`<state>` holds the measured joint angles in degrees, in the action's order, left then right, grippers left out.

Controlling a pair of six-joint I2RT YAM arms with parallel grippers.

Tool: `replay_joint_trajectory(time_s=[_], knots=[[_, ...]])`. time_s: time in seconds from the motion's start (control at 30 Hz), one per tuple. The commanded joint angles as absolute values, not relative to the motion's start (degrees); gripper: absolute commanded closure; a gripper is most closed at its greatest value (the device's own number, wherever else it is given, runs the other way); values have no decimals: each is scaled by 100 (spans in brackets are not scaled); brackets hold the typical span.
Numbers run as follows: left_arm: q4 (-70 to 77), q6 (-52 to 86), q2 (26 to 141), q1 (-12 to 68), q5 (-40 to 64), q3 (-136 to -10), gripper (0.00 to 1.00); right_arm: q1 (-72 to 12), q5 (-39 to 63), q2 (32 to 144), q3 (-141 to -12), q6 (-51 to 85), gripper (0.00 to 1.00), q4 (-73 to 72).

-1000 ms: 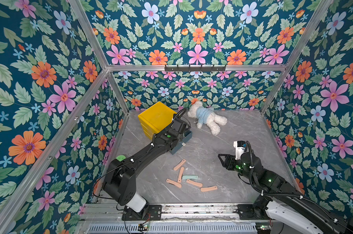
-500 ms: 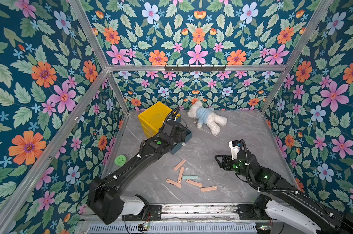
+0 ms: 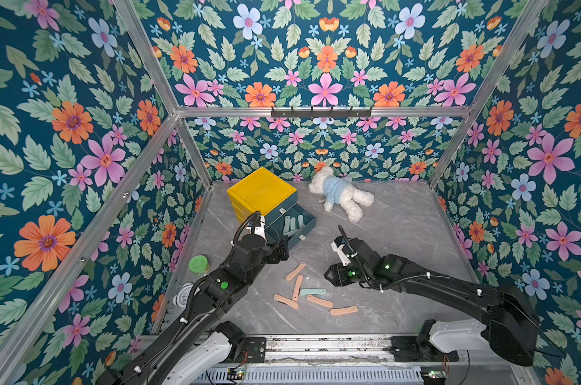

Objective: Place the fruit knives into the drawer by color
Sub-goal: Pick up the fruit knife from the center of the board.

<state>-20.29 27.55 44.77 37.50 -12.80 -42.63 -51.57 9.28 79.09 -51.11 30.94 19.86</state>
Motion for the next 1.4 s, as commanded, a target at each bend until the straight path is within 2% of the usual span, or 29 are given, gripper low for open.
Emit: replay_joint_trajectory(time_s=[0.0,0.23,0.57,0.73,0.97,1.27,1.37], knots=[[-2305,2933,4245,3735,-1570,-4113,1,-5362,1214,8604,-5545,2486,41,2756],[-2449,2962,4035,3735,-1694,-4029,1,-5720,835,9865,-6342,2037,41,3393],[-2529,3031,3718,3735,-1948,-3985,1,-5995,383,10457,-7010,1796,39,3376],[-2662,3234,3307,3735,-2279,-4003,1,-6028,244,10782,-7207,1703,34,3290],[-2537,3524,2545,3735,-2662,-3879,1,-6139,112,11132,-7527,1679,34,3190],[-2624,3472,2661,3733,-2674,-4008,1,-6267,-236,11502,-7786,1530,37,3687],[-2571,3464,2689,3735,-2662,-3964,1,-6274,-299,11566,-7777,1594,45,3841]])
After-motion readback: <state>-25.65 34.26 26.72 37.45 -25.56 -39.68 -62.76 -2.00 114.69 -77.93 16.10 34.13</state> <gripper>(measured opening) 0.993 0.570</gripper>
